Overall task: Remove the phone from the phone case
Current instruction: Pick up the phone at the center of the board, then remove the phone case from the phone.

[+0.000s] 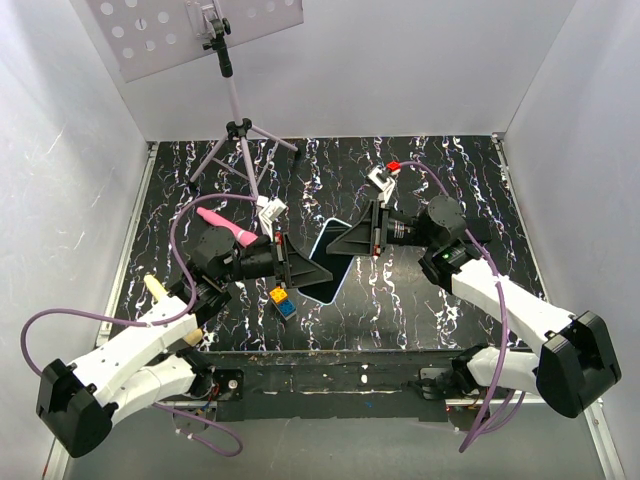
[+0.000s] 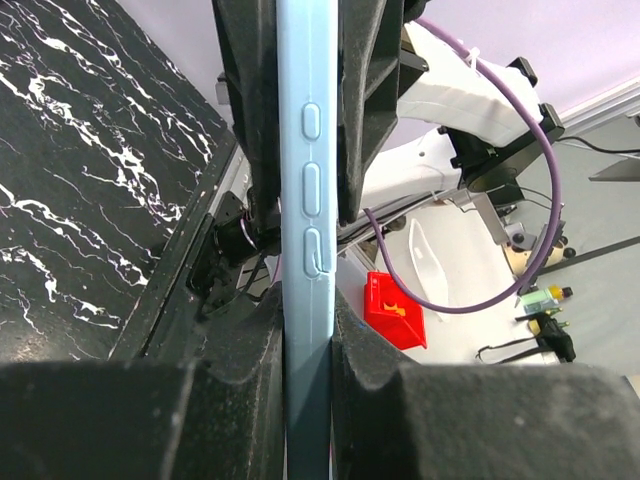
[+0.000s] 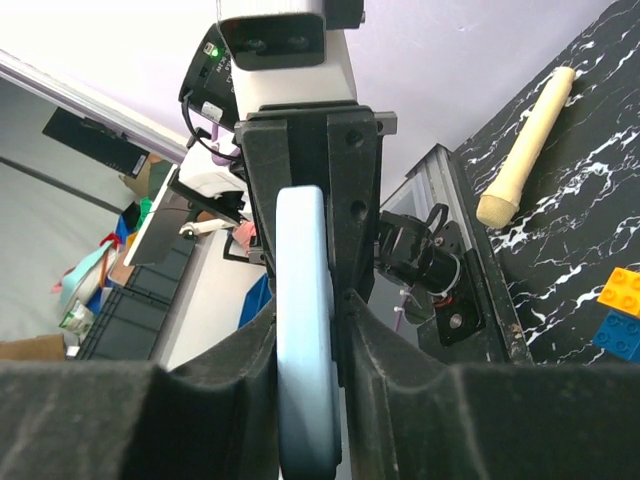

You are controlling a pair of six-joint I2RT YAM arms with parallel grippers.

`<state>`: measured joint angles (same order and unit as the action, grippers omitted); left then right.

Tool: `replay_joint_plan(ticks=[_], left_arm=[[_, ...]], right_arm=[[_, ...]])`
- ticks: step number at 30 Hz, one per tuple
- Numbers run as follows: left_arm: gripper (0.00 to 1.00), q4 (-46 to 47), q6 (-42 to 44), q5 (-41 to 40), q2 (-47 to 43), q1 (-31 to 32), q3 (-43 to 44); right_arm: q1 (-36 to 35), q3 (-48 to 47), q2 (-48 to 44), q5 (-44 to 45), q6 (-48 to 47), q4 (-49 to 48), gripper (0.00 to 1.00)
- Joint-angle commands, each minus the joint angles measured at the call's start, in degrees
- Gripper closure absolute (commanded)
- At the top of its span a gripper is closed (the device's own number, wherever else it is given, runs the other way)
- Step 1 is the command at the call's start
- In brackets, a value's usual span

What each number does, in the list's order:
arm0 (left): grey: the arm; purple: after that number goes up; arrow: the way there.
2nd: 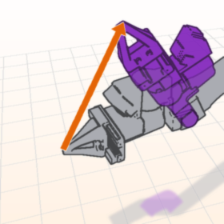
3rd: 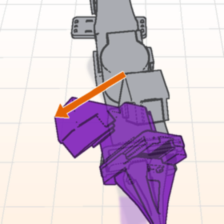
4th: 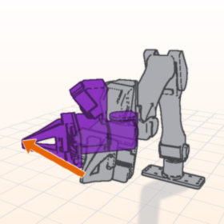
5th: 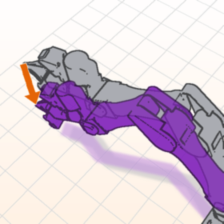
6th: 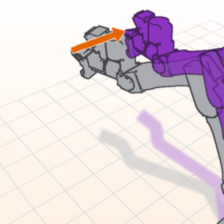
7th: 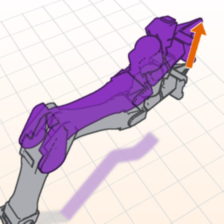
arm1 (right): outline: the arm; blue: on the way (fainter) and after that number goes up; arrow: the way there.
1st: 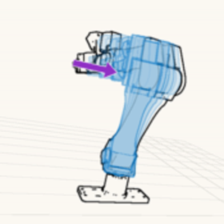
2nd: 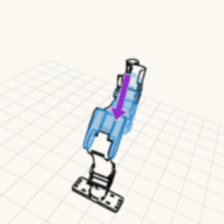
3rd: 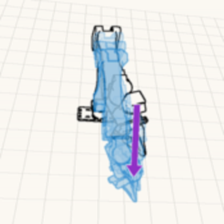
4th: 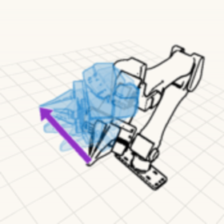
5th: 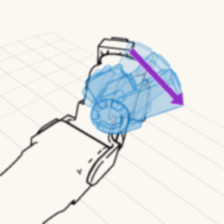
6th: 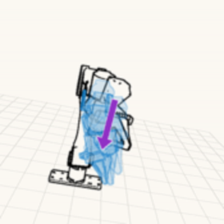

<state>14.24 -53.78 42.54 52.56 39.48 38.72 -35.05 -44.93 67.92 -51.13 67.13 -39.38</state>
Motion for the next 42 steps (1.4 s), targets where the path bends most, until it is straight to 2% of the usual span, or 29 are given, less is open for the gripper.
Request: replay_joint_plan(ticks=[1,2,3,4,6,7,9,10,11,13,16,18,20,29,35,42], left_arm=[[1.0,2.9,0.61,1.4,-1.93,0.51,0.48],[1.0,2.99,0.52,1.14,-1.84,0.51,0.31],[1.0,2.99,0.34,1.05,-1.93,0.51,0.39],[1.0,2.73,0.17,0.79,-1.76,0.51,0.48],[1.0,-1.12,0.51,-0.44,-1.41,0.42,2.14],[0.84,-5.06,1.65,-1.58,-1.14,0.5,3.37],[0.37,-13.66,4.63,-4.73,-1.31,0.33,5.48],[0.18,-18.41,6.04,-7.01,-2.01,0.24,6.27],[0.09,-22.72,7.36,-9.65,-3.06,0.07,6.89],[0.05,-27.4,8.77,-12.91,-5.78,-0.28,7.16],[0.14,-29.01,8.96,-13.55,-8.6,-0.9,6.11],[0.29,-27.78,7.99,-11.7,-8.87,-1.08,5.41],[0.39,-24.63,6.85,-8.9,-8.61,-1.25,4.53],[0.52,-14.6,4.56,-2.39,-5.63,-1.34,4.78],[0.73,-7.48,1.84,3.06,-1.32,-1.34,4.53],[0.78,-5.46,3.68,8.33,-0.52,-1.34,3.56]], right_arm=[[0.77,-0.34,-0.51,1.47,2.3,-4.92,0.66],[0.77,-0.16,-0.68,1.74,2.47,-5.18,0.69],[0.77,0.01,-0.86,2.09,2.48,-5.1,0.81],[0.77,0.01,-1.03,2.09,2.48,-4.92,0.98],[1.12,0.19,-1.47,2.53,2.21,-3.87,0.99],[1.47,0.28,-1.82,2.97,2.13,-2.65,0.99],[2.78,0.19,-3.14,3.76,1.69,1.03,0.99],[3.75,0.19,-3.75,3.76,1.34,2.79,0.99],[4.72,0.36,-4.54,3.41,1.33,3.86,0.99],[6.65,0.45,-5.51,2.01,1.33,5.27,0.99],[9.11,0.8,-6.04,-0.45,2.47,4.93,0.99],[10.0,0.89,-5.87,-2.56,3.79,2.65,0.99],[10.61,0.54,-5.61,-4.05,4.67,1.67,0.99],[10.7,-0.42,-6.84,-6.43,4.94,1.49,0.99],[10.7,-0.42,-6.66,-5.99,5.37,1.06,0.99],[10.7,-1.48,-5.52,-5.99,6.25,0.26,0.99]])
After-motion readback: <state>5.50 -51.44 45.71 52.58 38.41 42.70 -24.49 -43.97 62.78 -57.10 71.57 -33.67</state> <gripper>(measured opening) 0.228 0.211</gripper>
